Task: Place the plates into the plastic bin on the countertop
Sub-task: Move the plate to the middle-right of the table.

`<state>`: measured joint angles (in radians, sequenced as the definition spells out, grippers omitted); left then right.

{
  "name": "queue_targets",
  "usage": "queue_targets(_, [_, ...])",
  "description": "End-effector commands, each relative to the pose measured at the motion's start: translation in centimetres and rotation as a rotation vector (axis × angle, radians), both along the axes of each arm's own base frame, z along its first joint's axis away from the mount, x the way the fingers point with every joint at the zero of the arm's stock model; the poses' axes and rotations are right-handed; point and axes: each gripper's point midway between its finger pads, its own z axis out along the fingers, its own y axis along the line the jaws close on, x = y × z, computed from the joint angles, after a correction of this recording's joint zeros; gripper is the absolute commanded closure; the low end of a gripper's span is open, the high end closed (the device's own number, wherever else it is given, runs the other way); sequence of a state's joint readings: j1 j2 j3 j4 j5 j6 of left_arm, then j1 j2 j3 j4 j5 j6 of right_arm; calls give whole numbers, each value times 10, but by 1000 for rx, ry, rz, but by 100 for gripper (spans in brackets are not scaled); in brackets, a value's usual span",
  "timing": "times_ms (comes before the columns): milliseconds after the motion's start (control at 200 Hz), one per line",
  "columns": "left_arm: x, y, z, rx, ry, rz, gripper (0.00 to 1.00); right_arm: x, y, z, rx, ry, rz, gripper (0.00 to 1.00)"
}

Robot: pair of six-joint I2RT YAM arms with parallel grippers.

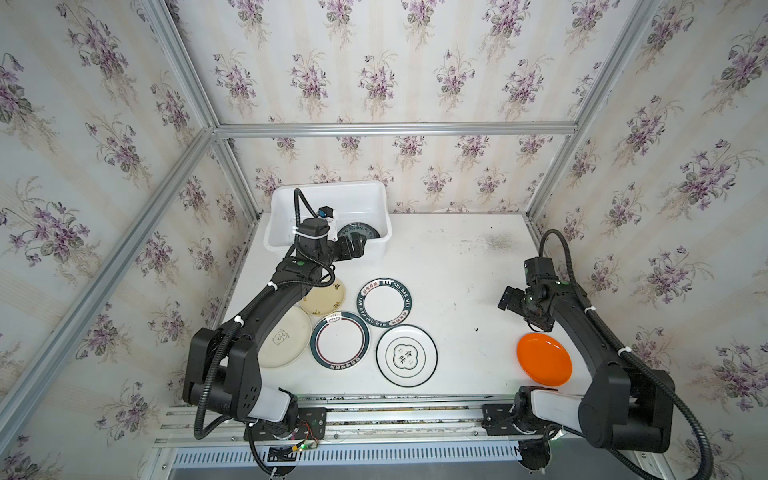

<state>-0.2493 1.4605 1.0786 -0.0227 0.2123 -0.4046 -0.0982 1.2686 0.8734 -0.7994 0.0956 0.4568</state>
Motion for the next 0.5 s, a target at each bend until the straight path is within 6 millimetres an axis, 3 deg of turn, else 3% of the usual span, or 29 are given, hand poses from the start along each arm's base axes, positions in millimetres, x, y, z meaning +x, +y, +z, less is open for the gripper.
queue_targets(0, [-6,-17,15,-83,-48,-71,0,-10,7,-12,44,66,-11,0])
queue_targets(135, [-18,-26,12,-61,-65,-91,0,-14,6,-25,39,99,-14,0])
queue_targets(355, [-45,-65,1,-53,-72,-179,0,-11,4,-35,28,105,-12,0])
queue_targets(495, [-52,-69,-7,-89,-33,-171,0,-11,8,-43,54,101,-4,0])
